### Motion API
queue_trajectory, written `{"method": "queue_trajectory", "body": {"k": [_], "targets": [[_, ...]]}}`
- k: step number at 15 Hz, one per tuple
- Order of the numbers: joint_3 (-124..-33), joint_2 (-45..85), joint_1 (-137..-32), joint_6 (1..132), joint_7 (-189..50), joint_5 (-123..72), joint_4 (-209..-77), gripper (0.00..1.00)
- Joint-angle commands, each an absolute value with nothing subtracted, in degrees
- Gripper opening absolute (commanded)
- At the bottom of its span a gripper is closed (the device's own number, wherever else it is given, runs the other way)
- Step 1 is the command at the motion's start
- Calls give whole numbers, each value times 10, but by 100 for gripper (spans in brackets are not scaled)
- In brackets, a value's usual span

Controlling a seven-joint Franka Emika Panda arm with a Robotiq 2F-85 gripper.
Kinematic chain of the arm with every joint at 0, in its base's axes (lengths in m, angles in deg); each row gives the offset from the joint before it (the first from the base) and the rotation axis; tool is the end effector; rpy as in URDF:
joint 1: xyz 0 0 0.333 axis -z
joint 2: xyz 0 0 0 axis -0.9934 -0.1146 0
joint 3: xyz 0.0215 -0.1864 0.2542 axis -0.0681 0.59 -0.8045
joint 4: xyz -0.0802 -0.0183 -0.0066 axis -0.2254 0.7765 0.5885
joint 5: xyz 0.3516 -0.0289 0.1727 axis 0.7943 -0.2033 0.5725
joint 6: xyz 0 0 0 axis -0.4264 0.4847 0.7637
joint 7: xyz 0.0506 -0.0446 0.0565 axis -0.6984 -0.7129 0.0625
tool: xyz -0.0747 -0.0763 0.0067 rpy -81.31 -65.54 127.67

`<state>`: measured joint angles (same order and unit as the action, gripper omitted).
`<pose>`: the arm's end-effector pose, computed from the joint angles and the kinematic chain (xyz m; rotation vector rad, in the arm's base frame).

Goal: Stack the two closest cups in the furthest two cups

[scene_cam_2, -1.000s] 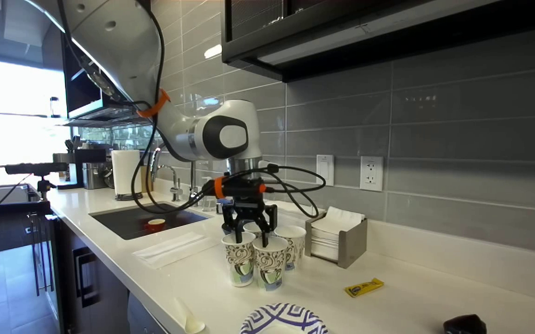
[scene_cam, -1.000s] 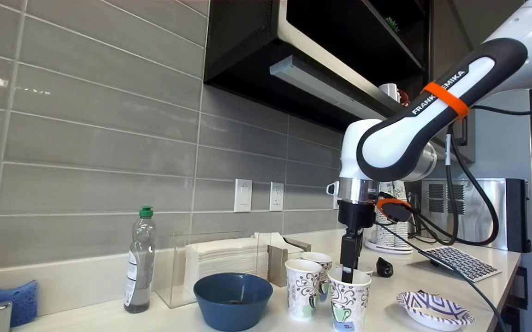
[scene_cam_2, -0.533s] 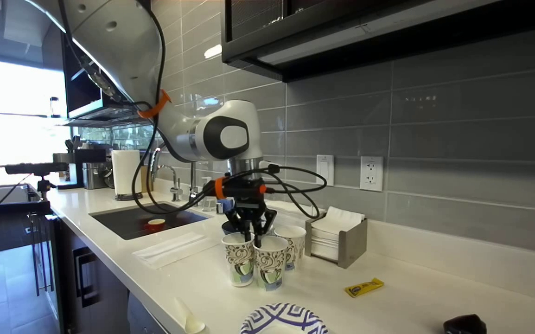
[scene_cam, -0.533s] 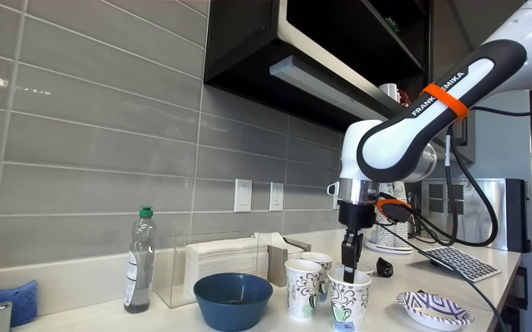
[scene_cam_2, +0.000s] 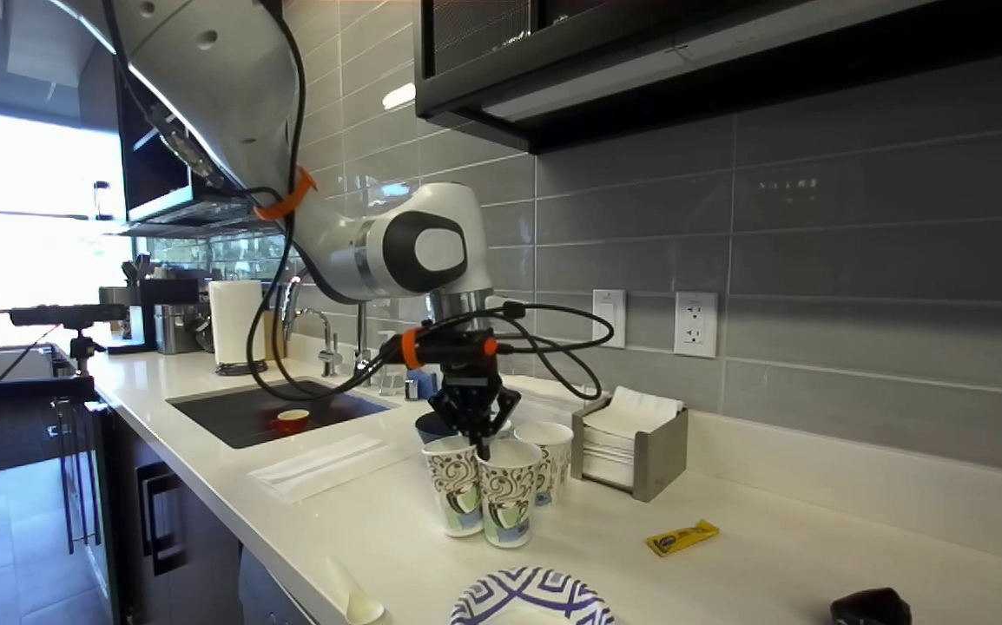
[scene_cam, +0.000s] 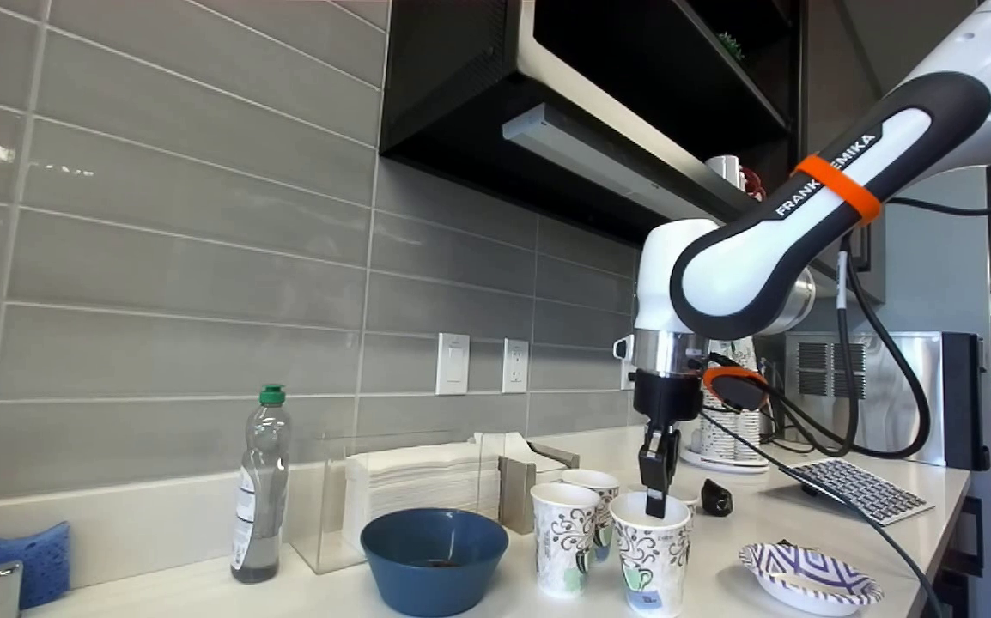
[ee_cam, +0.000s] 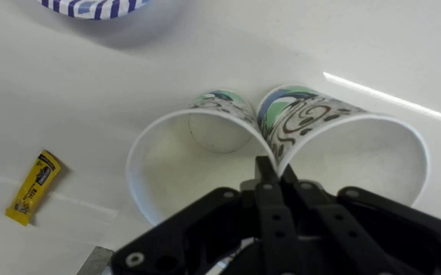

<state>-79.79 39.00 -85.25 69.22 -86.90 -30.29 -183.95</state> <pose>0.5125 -0.0065 0.3677 2.9984 0.4575 0.1540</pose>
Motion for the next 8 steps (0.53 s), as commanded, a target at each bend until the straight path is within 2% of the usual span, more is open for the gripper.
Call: {"method": "queue_trajectory", "body": {"k": [1,8], "targets": [[-805,421,-841,674,-847,-327,-1857,1],[-804,471,-839,623,-867,-326,-1875,1]]}}
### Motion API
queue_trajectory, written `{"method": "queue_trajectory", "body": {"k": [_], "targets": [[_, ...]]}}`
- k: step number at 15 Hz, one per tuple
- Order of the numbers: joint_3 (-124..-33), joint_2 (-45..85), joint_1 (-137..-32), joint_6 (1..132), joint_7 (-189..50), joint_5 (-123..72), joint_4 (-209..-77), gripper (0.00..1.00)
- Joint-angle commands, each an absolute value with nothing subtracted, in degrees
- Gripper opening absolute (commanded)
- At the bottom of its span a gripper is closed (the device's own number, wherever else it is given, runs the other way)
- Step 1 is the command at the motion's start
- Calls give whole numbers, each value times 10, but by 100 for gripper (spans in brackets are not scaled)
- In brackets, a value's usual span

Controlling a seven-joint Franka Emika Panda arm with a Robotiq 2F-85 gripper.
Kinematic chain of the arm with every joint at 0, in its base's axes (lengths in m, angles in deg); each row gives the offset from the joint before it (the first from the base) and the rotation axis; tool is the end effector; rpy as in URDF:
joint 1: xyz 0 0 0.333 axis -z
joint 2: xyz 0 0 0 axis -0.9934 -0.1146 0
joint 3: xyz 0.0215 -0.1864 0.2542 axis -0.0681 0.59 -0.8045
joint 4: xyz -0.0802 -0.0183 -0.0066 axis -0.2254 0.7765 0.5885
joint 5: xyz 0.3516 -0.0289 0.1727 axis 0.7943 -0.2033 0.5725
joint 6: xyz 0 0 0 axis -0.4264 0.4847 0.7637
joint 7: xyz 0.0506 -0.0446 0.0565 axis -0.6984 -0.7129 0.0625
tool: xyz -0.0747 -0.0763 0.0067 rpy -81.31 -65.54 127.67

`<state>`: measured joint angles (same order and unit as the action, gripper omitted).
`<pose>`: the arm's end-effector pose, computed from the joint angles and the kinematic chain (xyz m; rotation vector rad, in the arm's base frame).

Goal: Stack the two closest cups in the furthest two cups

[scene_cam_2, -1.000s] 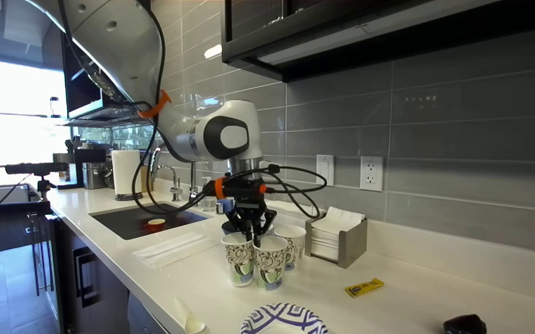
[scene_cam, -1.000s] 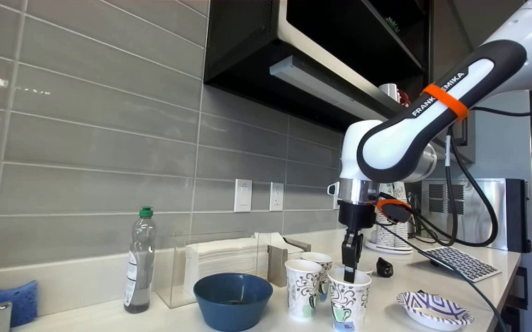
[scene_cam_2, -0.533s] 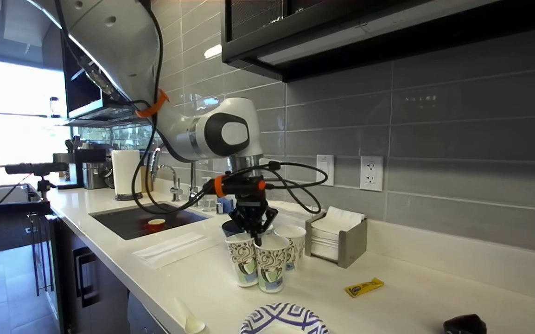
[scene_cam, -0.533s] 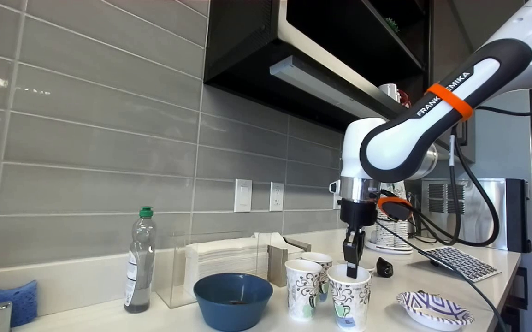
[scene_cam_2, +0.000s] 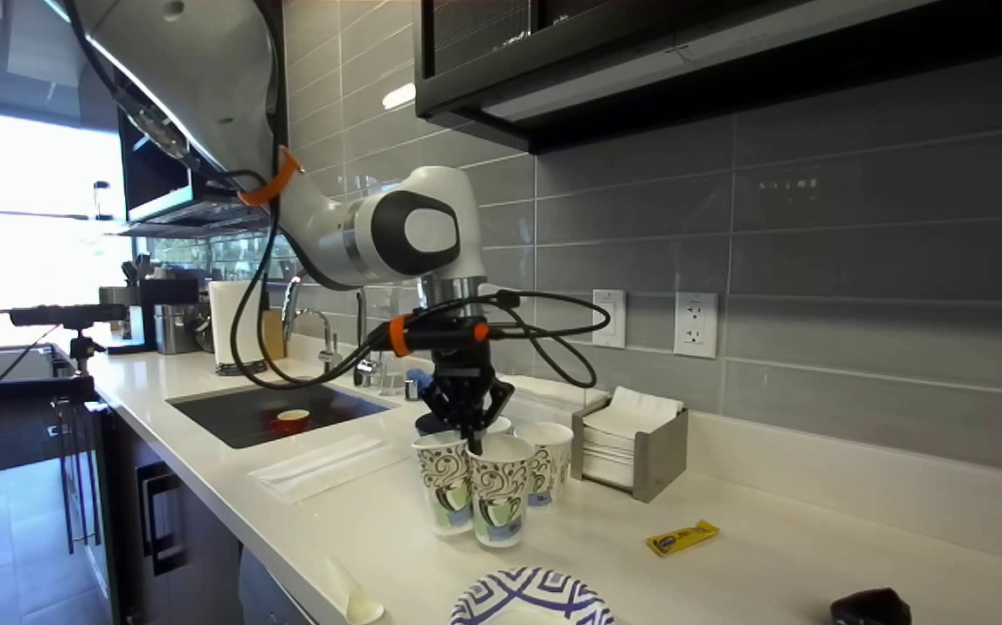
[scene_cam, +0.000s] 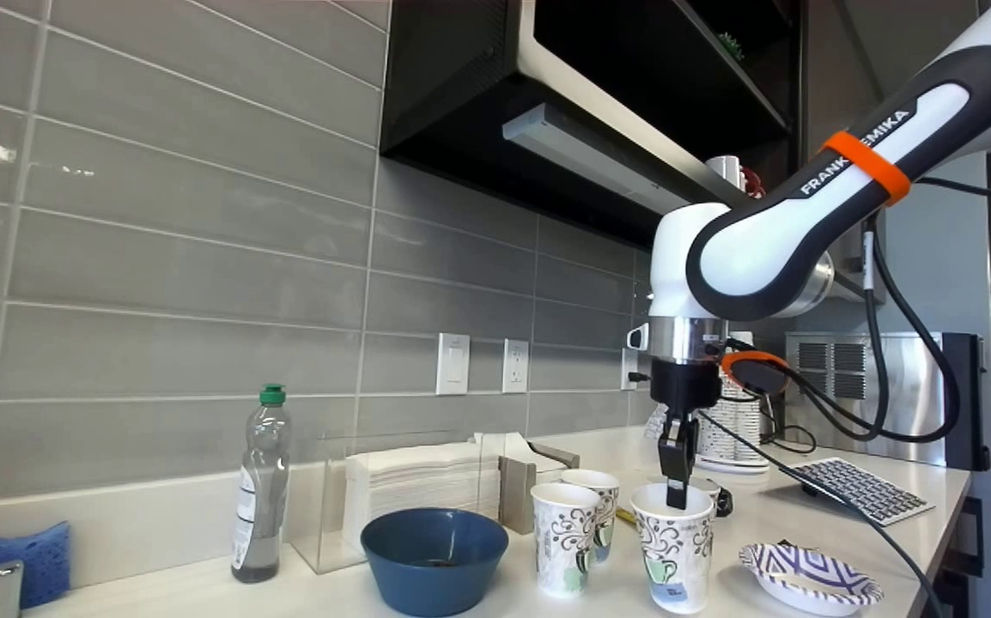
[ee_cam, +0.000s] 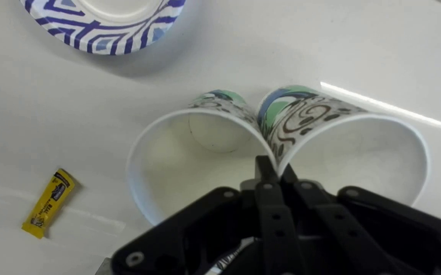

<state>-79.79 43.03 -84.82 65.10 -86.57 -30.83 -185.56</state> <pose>0.4946 -0.0116 0.3835 2.9975 0.4382 0.1075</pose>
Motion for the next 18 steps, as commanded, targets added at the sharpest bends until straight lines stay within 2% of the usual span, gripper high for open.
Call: {"method": "queue_trajectory", "body": {"k": [1,10,18], "targets": [[-804,480,-839,607,-867,-329,-1874,1],[-816,548,-845,488,-880,-364,-1821,1],[-828,517,-860,508,-922,-372,-1728,1]]}}
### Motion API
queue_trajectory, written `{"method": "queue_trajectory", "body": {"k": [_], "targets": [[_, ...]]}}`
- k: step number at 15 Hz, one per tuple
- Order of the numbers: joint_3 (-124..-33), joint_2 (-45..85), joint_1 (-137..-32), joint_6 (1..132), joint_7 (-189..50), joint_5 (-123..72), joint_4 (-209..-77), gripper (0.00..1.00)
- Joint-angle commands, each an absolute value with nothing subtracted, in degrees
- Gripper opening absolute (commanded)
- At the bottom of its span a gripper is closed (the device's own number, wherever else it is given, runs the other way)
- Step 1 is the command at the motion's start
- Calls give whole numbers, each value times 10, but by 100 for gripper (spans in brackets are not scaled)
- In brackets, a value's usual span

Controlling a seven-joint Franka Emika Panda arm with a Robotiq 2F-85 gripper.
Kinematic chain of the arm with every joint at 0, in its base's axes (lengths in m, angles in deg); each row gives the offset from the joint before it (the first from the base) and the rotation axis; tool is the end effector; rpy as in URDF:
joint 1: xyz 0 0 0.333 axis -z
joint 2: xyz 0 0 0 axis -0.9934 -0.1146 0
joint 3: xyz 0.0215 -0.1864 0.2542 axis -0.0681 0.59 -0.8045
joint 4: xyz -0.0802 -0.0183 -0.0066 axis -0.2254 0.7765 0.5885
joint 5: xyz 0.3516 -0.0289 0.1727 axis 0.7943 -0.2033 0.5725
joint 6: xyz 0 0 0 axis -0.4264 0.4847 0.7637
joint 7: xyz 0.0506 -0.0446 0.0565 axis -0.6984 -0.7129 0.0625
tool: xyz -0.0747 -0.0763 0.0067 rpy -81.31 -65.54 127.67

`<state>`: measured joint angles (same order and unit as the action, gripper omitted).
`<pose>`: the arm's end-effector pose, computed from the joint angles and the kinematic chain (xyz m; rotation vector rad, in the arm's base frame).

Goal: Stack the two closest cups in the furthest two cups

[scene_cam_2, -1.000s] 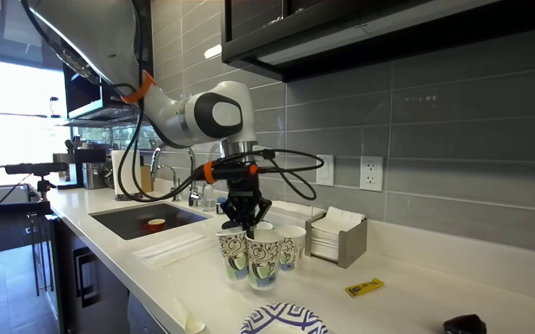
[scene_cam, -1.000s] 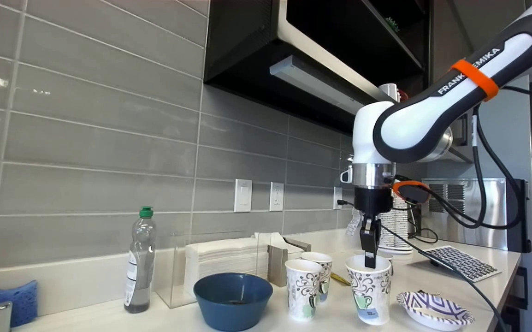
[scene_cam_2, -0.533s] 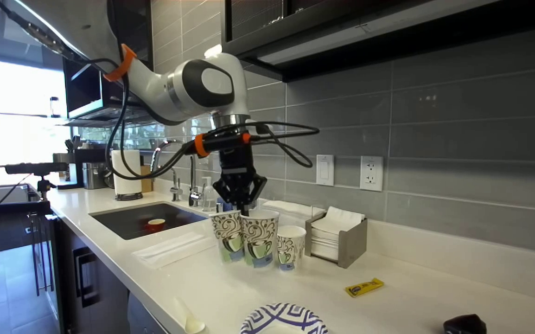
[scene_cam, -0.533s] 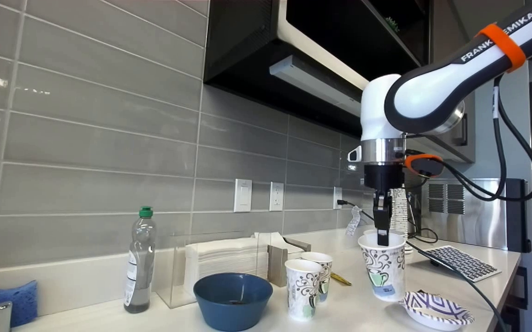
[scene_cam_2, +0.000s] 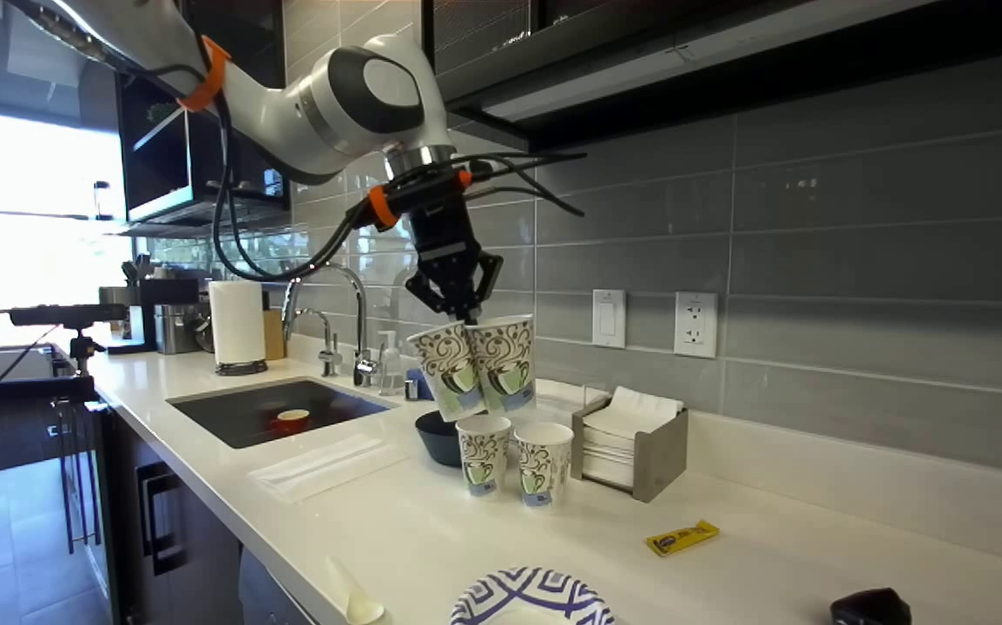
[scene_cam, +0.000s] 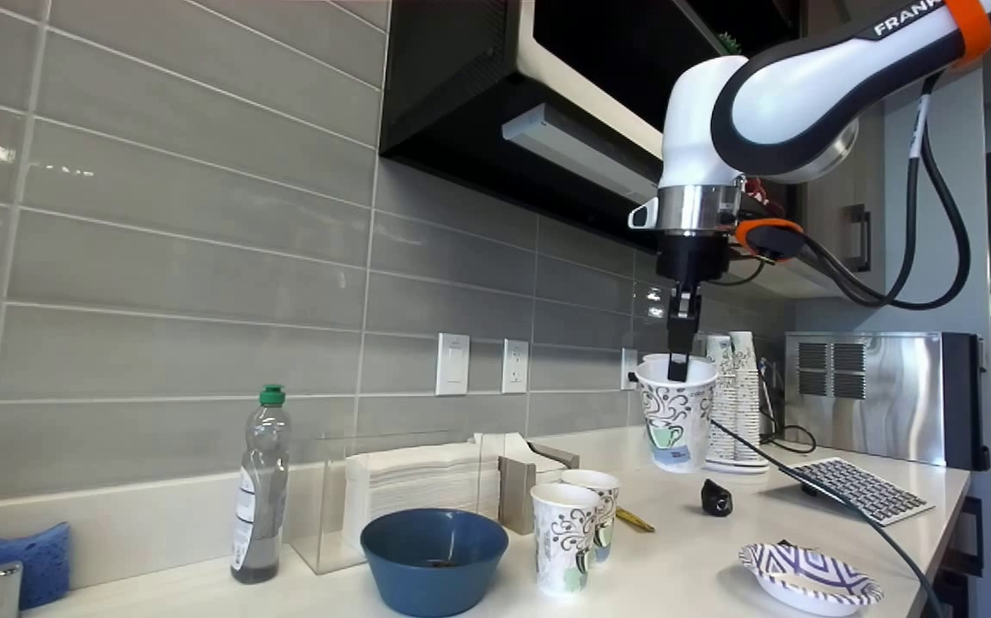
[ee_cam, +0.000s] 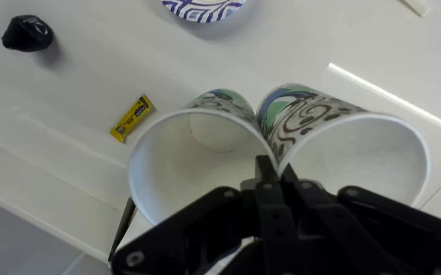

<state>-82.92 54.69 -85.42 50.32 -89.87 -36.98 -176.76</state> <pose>0.4766 0.0100 0.5317 2.8195 0.5996 0.2232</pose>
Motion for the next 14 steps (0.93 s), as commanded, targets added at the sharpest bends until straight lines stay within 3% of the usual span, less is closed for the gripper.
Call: {"method": "queue_trajectory", "body": {"k": [1,14], "targets": [[-828,511,-862,513,-928,-370,-1719,1],[-828,398,-864,553,-994,-271,-1641,1]]}}
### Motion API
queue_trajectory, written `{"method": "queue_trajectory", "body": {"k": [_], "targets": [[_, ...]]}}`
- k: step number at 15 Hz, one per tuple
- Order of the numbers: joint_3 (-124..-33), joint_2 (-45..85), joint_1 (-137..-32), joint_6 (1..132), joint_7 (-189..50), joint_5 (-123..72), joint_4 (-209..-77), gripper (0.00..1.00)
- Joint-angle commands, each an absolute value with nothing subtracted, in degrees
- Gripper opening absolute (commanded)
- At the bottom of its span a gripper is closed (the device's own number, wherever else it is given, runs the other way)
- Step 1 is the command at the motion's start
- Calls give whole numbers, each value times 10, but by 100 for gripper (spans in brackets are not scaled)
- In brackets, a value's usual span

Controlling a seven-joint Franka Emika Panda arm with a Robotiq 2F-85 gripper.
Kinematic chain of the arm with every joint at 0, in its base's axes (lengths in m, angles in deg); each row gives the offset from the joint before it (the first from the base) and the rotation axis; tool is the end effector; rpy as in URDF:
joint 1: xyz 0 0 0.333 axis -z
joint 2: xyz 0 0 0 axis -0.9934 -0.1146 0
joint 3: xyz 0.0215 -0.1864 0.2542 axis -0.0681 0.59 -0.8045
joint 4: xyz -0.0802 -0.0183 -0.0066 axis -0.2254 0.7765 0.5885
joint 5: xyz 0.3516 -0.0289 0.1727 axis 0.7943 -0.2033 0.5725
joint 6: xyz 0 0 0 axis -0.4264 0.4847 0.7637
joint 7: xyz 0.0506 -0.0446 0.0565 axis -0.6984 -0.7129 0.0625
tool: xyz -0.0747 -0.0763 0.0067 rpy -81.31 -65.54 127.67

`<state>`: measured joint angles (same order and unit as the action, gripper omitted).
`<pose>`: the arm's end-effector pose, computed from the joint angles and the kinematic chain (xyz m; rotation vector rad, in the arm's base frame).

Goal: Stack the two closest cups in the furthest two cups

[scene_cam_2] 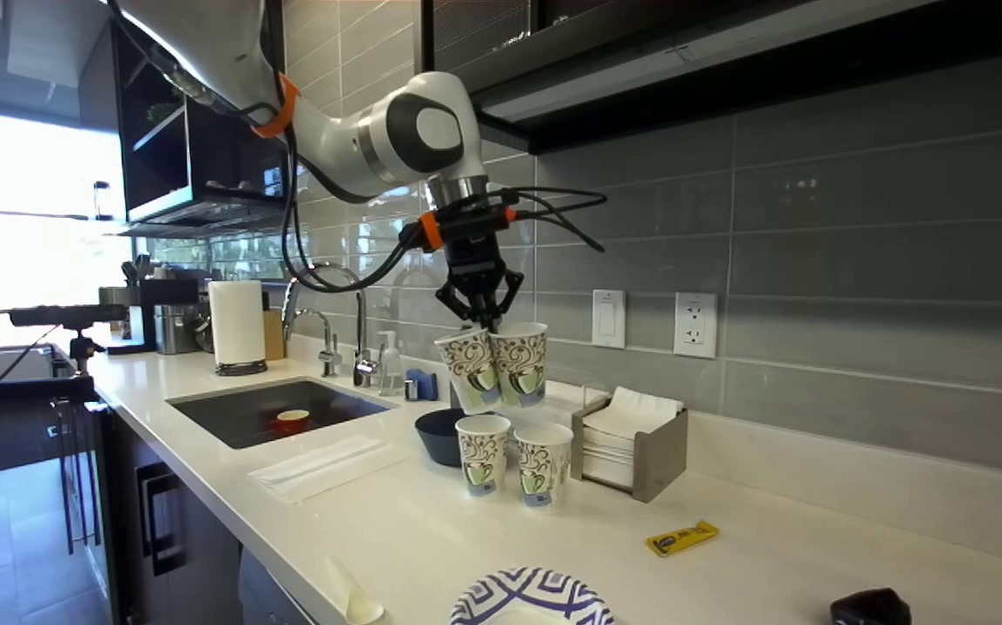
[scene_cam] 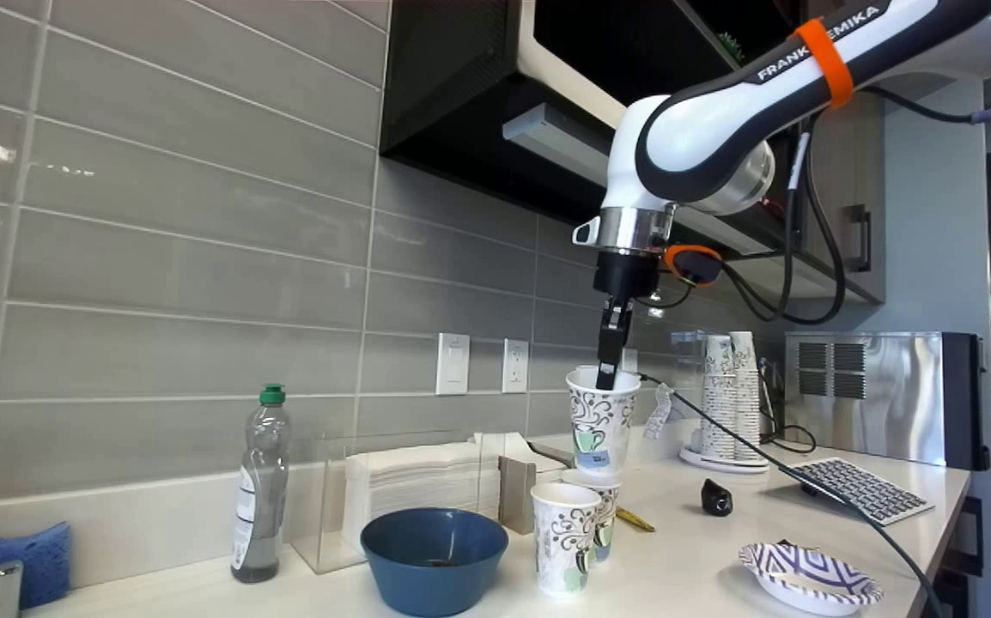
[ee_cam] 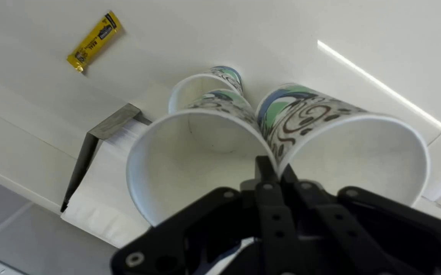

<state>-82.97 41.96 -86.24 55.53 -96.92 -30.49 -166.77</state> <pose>0.5492 0.0289 0.5131 2.8695 0.7652 0.3013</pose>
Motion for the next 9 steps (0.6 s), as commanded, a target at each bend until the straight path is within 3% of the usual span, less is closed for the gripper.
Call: {"method": "queue_trajectory", "body": {"k": [1,9], "targets": [[-828,394,-863,554,-997,-265,-1638,1],[-833,364,-861,554,-993,-252,-1620,1]]}}
